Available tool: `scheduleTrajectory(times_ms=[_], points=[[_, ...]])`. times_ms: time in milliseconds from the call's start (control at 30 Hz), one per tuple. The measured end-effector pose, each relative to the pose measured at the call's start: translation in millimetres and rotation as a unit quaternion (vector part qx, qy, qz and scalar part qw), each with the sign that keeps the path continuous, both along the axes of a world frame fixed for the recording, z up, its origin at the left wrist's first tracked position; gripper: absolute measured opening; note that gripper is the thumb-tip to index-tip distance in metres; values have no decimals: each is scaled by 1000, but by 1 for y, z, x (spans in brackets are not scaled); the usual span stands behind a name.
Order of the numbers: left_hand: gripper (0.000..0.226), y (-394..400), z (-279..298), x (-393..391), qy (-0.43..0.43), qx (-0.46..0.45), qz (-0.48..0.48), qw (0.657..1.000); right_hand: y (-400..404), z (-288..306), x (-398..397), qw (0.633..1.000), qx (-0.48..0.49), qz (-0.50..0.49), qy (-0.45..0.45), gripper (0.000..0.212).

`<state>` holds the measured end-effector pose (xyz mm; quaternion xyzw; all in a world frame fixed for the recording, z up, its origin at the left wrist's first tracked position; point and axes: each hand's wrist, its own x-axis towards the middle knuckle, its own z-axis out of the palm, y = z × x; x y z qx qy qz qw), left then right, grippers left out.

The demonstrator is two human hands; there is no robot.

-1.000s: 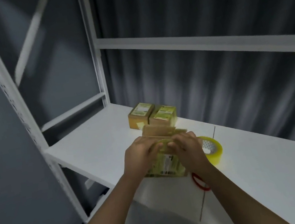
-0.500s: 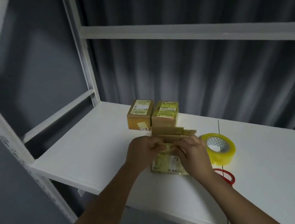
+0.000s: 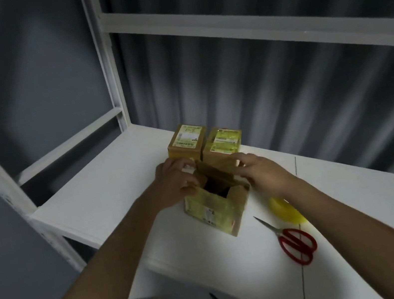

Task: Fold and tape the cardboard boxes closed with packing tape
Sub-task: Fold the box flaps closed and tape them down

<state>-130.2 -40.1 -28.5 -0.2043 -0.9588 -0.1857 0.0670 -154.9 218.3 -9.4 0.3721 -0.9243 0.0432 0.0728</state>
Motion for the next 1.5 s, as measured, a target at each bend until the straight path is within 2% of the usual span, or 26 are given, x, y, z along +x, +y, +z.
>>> scheduleTrajectory(times_ms=[67,133,233,267,333,400,467,533,633,700,800,867,933,1000,1100,1167,1267,1333,1433,1500], points=[[16,0,9,-3,-5,-25,11,1000,-15,6,-15,996,75,36,-37,55],[20,-4,14,-8,6,-66,47,997,-24,11,-30,992,80,94,2,37],[42,-11,14,-6,78,-115,119,983,-22,3,-46,984,65,153,65,17],[45,-9,14,-4,96,-86,129,983,-22,-2,-45,982,39,172,65,13],[37,2,15,8,142,4,102,985,-27,-13,-33,979,-42,197,38,13],[33,14,9,22,167,43,45,984,-35,-21,-16,979,-120,164,26,18],[49,23,-2,37,89,69,38,993,-43,-31,0,976,-192,100,7,15],[54,29,-13,46,24,116,80,990,-46,-40,10,969,-245,42,2,15],[27,35,-24,45,-38,247,130,960,-49,-45,22,958,-286,-5,11,16],[19,39,-26,44,-53,279,162,945,-51,-46,26,955,-295,8,20,25],[29,45,-28,46,-49,278,202,938,-49,-45,25,952,-305,-11,13,34],[35,50,-28,52,-13,222,226,948,-46,-43,19,954,-297,-42,-14,34],[19,54,-30,55,61,160,203,964,-45,-46,14,958,-280,-53,-42,30],[10,56,-33,55,86,132,180,971,-43,-47,11,958,-276,-56,-61,27],[14,58,-32,51,29,178,213,960,-41,-46,16,956,-290,-32,-28,28],[28,57,-32,47,-52,233,238,941,-41,-45,19,953,-304,-17,3,32],[46,56,-27,47,-59,240,230,941,-44,-49,19,953,-301,2,42,30],[45,54,-28,47,-58,245,210,945,-43,-53,19,951,-303,14,66,27],[22,49,-30,48,-68,249,178,950,-41,-56,21,946,-313,21,77,27],[18,49,-29,49,-63,273,159,947,-40,-56,21,944,-321,22,70,27]])
